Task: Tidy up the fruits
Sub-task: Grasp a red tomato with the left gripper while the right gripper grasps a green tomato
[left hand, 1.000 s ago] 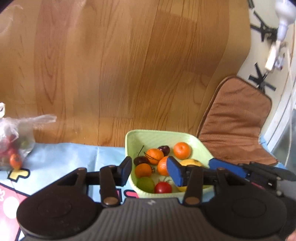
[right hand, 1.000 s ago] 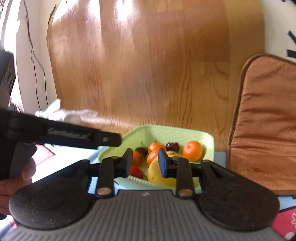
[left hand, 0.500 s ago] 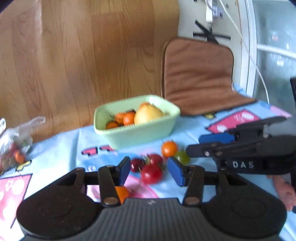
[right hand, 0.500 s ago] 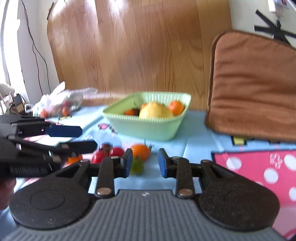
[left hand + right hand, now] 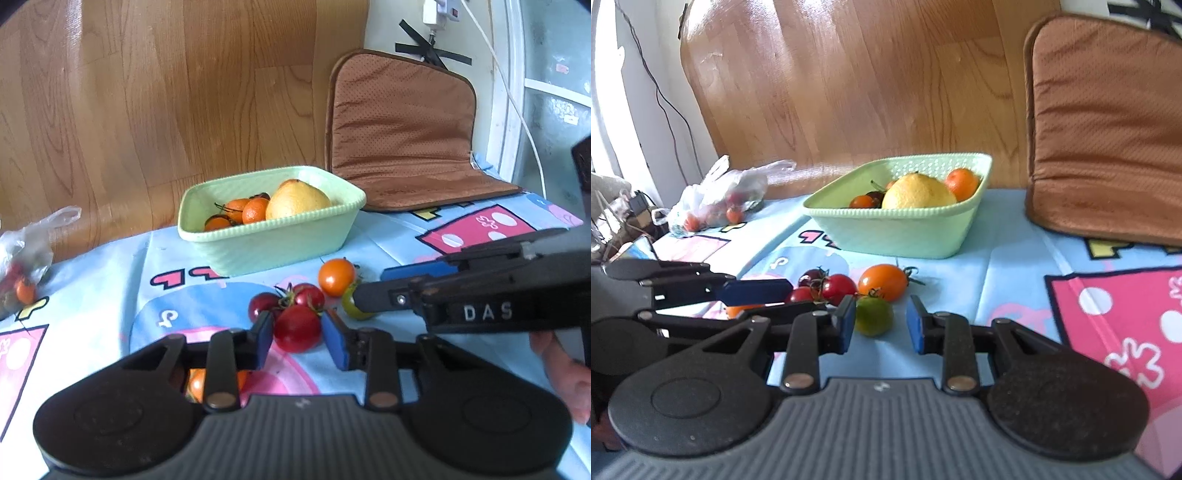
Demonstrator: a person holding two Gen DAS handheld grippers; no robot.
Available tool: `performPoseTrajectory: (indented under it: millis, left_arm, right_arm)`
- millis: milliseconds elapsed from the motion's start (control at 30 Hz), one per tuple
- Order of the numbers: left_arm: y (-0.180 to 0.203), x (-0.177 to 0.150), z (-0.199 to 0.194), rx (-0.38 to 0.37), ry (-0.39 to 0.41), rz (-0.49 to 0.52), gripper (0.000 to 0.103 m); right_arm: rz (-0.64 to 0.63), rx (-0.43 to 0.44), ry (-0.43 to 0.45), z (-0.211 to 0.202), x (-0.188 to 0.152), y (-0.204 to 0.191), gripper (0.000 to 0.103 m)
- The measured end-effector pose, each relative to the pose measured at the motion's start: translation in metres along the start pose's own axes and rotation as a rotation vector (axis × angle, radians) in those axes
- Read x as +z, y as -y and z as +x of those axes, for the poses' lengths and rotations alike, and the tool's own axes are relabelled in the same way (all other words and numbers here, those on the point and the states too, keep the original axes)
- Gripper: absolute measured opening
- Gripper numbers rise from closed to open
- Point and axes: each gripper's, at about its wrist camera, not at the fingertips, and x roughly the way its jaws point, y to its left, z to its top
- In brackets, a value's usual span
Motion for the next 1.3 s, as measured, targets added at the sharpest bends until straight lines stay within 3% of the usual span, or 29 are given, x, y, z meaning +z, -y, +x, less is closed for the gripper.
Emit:
performPoseTrajectory:
  millis: [133, 333, 600, 900, 1033, 1300]
  left_arm:
    - [0.004, -0.004, 0.005, 0.0, -0.02, 0.006, 0.032]
    - [0.008, -0.004, 0.001, -0.001, -0.008, 0.002, 0.031]
    - [0.025, -0.021, -0.035, -0.035, 0.02, 0.036, 0.031]
    - [0.022, -0.064, -0.081, -0.079, 0.005, -0.011, 0.031]
    - [0.015, -0.078, -0.099, -0.062, 0.021, -0.038, 0.031]
    - [0.007, -0.092, -0.104, -0.032, 0.014, -0.062, 0.032]
  right_arm:
    - [0.016, 0.04, -0.013, 0.0, 0.0, 0.0, 0.033]
    - [-0.026, 0.004, -0.04, 0.007, -0.001, -0.007, 0.029]
    - [-0.024, -0.017, -0.049, -0.011, -0.01, -0.009, 0.028]
    - [-0.026, -0.008, -0.043, -0.063, -0.053, -0.037, 0.028]
    - [-0.096, -0.04, -0.017, -0.086, -0.073, -0.06, 0.028]
    - [-0.105, -0.054, -0.024, -0.099, -0.09, -0.077, 0.029]
